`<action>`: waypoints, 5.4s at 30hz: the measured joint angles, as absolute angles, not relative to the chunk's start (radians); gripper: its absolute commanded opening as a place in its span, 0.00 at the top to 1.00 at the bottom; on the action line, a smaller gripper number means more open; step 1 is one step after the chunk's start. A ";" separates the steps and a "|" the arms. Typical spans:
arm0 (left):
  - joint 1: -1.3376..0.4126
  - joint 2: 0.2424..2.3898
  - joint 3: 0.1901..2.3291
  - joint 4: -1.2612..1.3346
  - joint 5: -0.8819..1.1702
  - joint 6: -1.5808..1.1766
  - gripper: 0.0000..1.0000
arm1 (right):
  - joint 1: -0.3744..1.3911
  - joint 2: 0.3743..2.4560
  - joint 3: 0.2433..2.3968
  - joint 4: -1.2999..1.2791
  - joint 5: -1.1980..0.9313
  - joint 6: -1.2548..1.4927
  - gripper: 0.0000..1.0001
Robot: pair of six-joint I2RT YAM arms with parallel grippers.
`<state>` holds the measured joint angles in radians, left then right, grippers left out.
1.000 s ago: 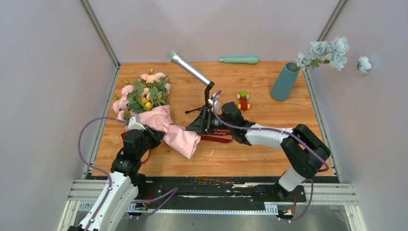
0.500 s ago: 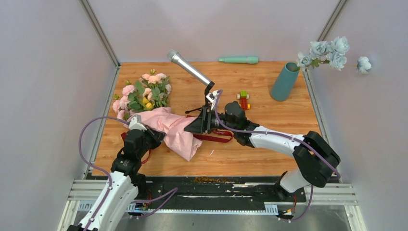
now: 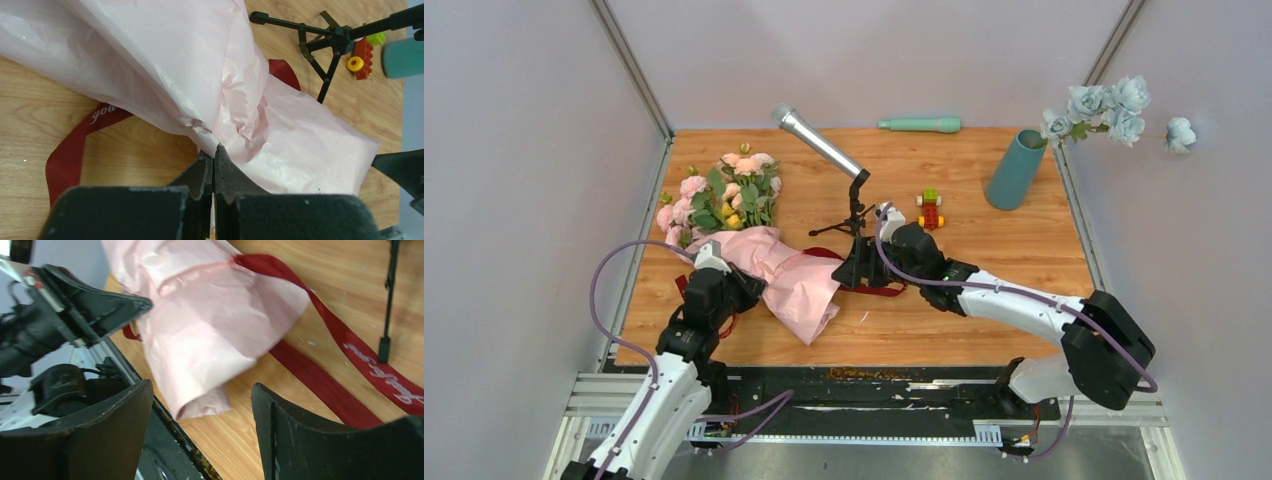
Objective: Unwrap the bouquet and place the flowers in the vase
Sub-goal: Unfold the wrapping paper at the center of the board.
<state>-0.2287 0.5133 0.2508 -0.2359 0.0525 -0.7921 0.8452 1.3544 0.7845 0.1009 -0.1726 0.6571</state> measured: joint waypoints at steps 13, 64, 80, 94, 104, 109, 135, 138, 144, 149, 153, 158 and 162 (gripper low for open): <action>-0.229 0.532 0.235 -0.236 0.031 -0.751 1.00 | 0.832 1.542 0.714 0.228 -0.180 0.750 0.25; -0.229 0.959 0.263 0.162 0.209 -0.543 0.62 | 0.954 1.547 0.955 0.245 -0.214 0.289 1.00; -0.229 0.514 0.480 -0.414 0.012 -0.574 0.14 | 1.103 1.547 0.978 0.221 -0.123 0.133 1.00; -0.229 0.428 0.759 -0.691 -0.001 -0.583 0.06 | 1.259 1.632 1.022 0.224 -0.129 0.099 1.00; -0.229 0.441 0.631 -0.662 0.191 -0.617 0.02 | 1.273 1.654 1.036 0.226 -0.130 0.099 1.00; -0.229 0.466 0.535 -0.611 0.266 -0.654 0.17 | 1.273 1.654 1.040 0.226 -0.131 0.102 1.00; -0.229 0.373 0.451 -0.611 0.226 -0.694 0.86 | 1.083 1.391 0.962 0.111 -0.119 0.115 0.33; -0.229 0.373 0.452 -0.617 0.226 -0.694 0.86 | 1.039 1.422 0.953 0.104 -0.164 0.115 0.36; -0.229 0.373 0.452 -0.628 0.218 -0.694 0.85 | 1.027 1.535 0.953 0.103 -0.266 0.112 0.36; -0.229 0.373 0.454 -0.641 0.208 -0.694 0.85 | 1.027 1.570 0.951 0.109 -0.331 0.102 0.35; -0.229 0.374 0.458 -0.656 0.205 -0.694 0.85 | 1.027 1.606 0.953 0.114 -0.358 0.087 0.37; -0.229 0.375 0.472 -0.669 0.200 -0.694 0.84 | 1.027 1.687 0.978 0.102 -0.375 0.062 0.47; -0.229 0.383 0.488 -0.686 0.193 -0.691 0.84 | 1.027 1.716 1.000 0.099 -0.389 0.047 0.79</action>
